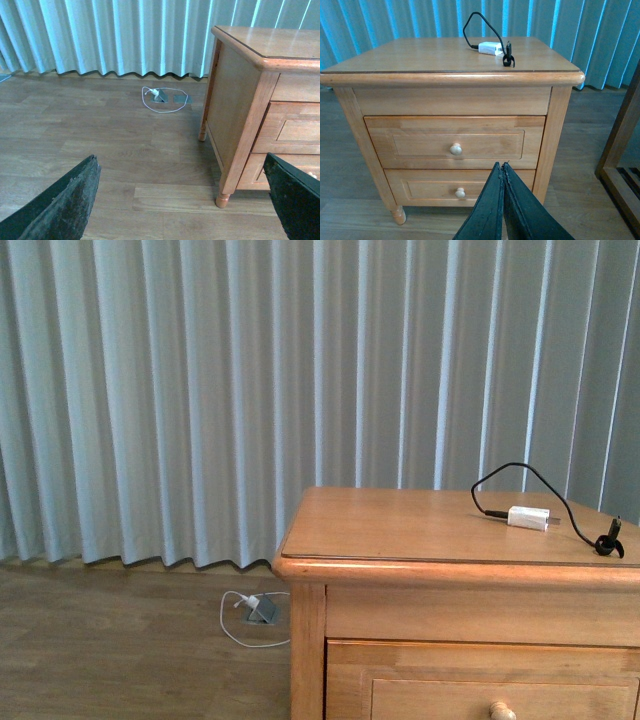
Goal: Place pink marker in drawer with both arms
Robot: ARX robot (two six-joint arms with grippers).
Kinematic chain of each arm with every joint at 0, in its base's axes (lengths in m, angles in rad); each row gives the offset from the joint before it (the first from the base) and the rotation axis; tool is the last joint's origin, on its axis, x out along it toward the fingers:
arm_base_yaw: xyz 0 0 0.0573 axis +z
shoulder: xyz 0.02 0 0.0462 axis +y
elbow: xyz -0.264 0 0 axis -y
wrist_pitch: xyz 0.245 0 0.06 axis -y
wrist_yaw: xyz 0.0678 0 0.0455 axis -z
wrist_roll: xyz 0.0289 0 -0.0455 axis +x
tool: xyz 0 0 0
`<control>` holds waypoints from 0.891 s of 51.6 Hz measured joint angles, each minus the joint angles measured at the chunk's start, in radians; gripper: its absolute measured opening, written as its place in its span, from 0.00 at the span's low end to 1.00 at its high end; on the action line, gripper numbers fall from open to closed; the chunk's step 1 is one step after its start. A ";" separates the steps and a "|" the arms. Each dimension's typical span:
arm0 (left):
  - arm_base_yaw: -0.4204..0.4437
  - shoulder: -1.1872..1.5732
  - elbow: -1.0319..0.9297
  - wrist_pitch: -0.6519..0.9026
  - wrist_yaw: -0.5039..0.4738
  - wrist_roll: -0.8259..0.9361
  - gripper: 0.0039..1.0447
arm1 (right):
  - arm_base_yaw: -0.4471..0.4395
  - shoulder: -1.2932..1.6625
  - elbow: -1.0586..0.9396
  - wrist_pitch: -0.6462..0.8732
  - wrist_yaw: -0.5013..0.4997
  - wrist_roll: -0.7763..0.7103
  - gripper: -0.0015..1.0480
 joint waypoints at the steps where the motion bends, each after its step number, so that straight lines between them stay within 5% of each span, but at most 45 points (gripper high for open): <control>1: 0.000 0.000 0.000 0.000 0.000 0.000 0.95 | 0.000 -0.006 -0.009 0.008 0.000 0.000 0.01; 16: 0.000 0.000 0.000 0.000 0.000 0.000 0.95 | 0.000 -0.108 -0.023 -0.080 0.000 0.000 0.01; 21: 0.000 0.000 0.000 -0.001 -0.001 0.000 0.95 | 0.000 -0.233 -0.023 -0.236 -0.001 -0.001 0.01; 39: 0.000 0.000 0.000 -0.001 0.000 0.000 0.95 | 0.000 -0.268 -0.023 -0.246 -0.001 -0.001 0.02; 46: 0.000 0.000 0.000 -0.001 0.000 0.000 0.95 | 0.000 -0.268 -0.023 -0.246 -0.001 -0.002 0.24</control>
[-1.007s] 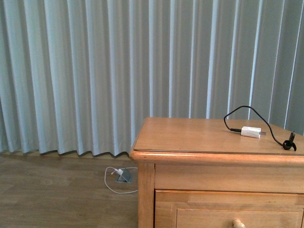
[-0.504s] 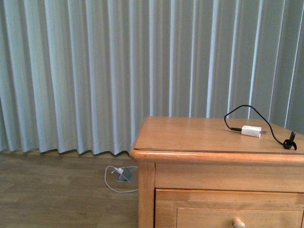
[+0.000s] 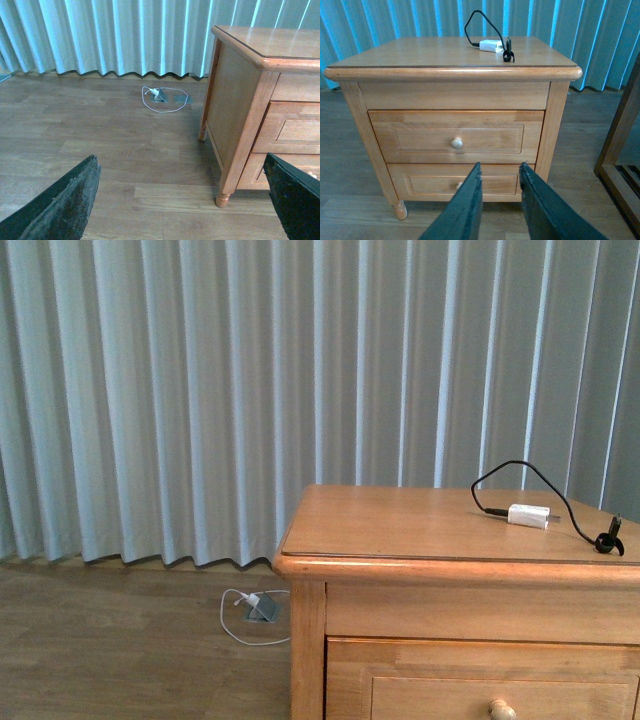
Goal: Place pink marker in drawer with both arms
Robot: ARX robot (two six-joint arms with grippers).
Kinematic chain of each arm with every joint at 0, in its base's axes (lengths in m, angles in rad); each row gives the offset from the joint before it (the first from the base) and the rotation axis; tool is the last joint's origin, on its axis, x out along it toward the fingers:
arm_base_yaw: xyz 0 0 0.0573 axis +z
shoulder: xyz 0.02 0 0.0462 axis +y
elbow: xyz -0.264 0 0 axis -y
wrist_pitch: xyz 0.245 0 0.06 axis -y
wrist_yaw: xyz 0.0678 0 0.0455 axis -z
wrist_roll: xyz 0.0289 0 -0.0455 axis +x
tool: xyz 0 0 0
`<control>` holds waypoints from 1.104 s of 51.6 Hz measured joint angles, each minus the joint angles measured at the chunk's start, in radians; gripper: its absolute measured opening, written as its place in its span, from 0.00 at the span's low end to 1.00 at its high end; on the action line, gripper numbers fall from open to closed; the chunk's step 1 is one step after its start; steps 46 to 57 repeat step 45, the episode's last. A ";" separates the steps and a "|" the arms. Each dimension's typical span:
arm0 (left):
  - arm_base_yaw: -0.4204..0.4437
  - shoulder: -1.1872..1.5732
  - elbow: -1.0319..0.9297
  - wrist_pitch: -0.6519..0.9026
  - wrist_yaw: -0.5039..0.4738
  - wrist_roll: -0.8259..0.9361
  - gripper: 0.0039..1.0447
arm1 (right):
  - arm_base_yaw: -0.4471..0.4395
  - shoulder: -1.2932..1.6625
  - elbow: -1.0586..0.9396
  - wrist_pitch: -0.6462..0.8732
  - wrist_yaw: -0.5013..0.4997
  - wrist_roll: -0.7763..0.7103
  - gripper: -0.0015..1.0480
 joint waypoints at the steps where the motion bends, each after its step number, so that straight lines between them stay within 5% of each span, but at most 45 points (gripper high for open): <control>1: 0.000 0.000 0.000 0.000 0.000 0.000 0.95 | 0.000 0.000 0.000 0.000 0.000 0.000 0.28; 20: 0.000 0.000 0.000 0.000 0.000 0.000 0.95 | 0.000 0.000 0.000 0.000 0.000 0.001 0.94; 57: 0.000 0.000 0.000 0.000 0.000 0.000 0.95 | 0.000 0.000 0.000 0.000 0.000 0.001 0.92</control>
